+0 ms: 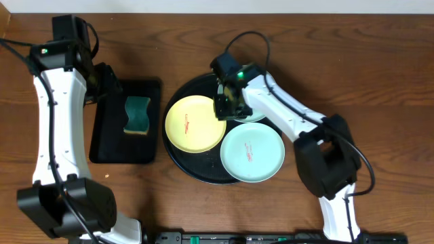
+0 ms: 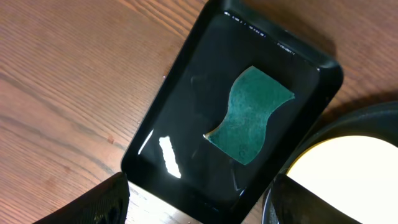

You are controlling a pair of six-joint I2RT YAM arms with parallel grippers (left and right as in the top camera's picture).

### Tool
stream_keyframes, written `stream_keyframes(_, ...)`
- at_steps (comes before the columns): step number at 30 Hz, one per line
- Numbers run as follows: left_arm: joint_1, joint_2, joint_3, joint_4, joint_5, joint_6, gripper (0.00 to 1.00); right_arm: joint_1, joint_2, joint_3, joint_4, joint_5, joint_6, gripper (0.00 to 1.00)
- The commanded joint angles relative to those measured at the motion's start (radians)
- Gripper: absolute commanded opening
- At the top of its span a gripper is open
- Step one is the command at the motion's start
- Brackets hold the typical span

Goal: Clean dirty plates on tray and stack at the side

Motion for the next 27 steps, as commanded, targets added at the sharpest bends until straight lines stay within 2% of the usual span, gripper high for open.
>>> stream_keyframes(1, 0.004, 0.018, -0.009, -0.003, -0.015, -0.013, 0.74, 0.029, 0.033, 0.019, -0.005, 0.043, 0.014, 0.31)
stream_keyframes(9, 0.004, 0.021, -0.009, 0.005, -0.015, -0.013, 0.74, 0.062, 0.063, 0.017, -0.003, 0.133, 0.015, 0.25)
stream_keyframes(17, 0.004, 0.021, -0.009, 0.006, -0.015, -0.013, 0.74, 0.076, 0.117, 0.017, 0.022, 0.142, 0.015, 0.13)
stream_keyframes(21, 0.004, 0.021, -0.009, 0.003, -0.014, -0.013, 0.74, 0.076, 0.128, 0.017, 0.021, 0.142, 0.015, 0.01)
stream_keyframes(27, 0.004, 0.025, -0.01, -0.007, -0.014, 0.006, 0.72, 0.076, 0.13, 0.017, 0.022, 0.142, 0.014, 0.01)
